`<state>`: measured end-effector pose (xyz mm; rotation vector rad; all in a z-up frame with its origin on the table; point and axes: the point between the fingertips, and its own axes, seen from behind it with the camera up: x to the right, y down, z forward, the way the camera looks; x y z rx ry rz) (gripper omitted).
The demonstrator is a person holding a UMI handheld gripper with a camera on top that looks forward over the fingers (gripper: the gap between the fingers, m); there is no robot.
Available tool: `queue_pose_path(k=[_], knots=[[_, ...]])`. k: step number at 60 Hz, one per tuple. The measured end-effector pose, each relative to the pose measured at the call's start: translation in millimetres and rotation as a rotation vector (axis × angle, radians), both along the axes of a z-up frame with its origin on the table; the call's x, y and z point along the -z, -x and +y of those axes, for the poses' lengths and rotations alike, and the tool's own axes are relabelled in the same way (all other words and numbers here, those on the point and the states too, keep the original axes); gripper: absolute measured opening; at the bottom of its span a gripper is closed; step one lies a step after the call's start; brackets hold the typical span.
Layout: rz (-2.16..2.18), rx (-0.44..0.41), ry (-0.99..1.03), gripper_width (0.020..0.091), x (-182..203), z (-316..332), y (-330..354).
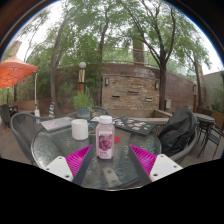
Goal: Pour water
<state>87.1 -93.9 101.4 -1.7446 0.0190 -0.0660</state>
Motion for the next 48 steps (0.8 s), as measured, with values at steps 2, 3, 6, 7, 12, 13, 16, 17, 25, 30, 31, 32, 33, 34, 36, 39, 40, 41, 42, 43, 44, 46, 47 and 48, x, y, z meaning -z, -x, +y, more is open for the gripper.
queue_pose_path(k=[2, 3, 6, 7, 12, 13, 16, 17, 25, 30, 31, 32, 33, 34, 36, 39, 40, 41, 42, 43, 44, 46, 47, 48], knots=[[-0.001, 0.004, -0.004, 0.083, 1.2, 16.2, 4.2], [0.001, 0.007, -0.007, 0.0828, 0.9, 23.5, 6.7], [0.005, 0.012, -0.013, 0.0828, 1.5, 44.6, 13.7], [0.006, 0.016, -0.013, 0.0828, 1.9, 51.2, 15.2], [0.001, 0.043, -0.024, 0.0828, 0.8, 79.6, 16.4], [-0.001, 0.048, -0.027, 0.0828, -0.3, 85.2, 15.8], [0.002, 0.075, -0.029, 0.083, 0.6, 98.7, 10.4], [0.005, 0.084, -0.026, 0.083, 1.0, 103.0, 8.9], [0.042, 0.064, -0.052, 0.0788, -0.3, 134.1, 18.6], [0.021, 0.086, -0.055, 0.0531, 3.3, 140.3, 14.4], [0.019, 0.088, -0.064, 0.053, 3.0, 142.0, 14.4], [0.013, 0.087, -0.073, 0.053, 2.5, 142.0, 14.4], [0.003, 0.086, -0.084, 0.0527, 1.7, 142.0, 14.4], [-0.008, 0.083, -0.094, 0.0528, 0.7, 142.0, 15.0], [-0.025, 0.073, -0.113, 0.0525, -0.7, 141.9, 17.5], [-0.025, 0.06, -0.126, 0.0524, 0.9, 142.4, 23.3], [-0.021, 0.059, -0.126, 0.0525, 1.0, 142.5, 23.8], [-0.021, 0.059, -0.124, 0.0524, 1.1, 142.9, 24.5], [-0.024, 0.059, -0.127, 0.0524, 0.9, 143.4, 24.6], [-0.029, 0.053, -0.129, 0.0525, -0.5, 146.3, 25.2], [-0.03, 0.045, -0.129, 0.0524, -1.0, 147.2, 26.8], [-0.012, 0.032, -0.127, 0.0526, 0.0, 150.2, 29.7], [-0.001, 0.034, -0.125, 0.0525, 0.7, 151.5, 29.4], [0.006, 0.041, -0.126, 0.0525, 2.6, 150.7, 27.5]])
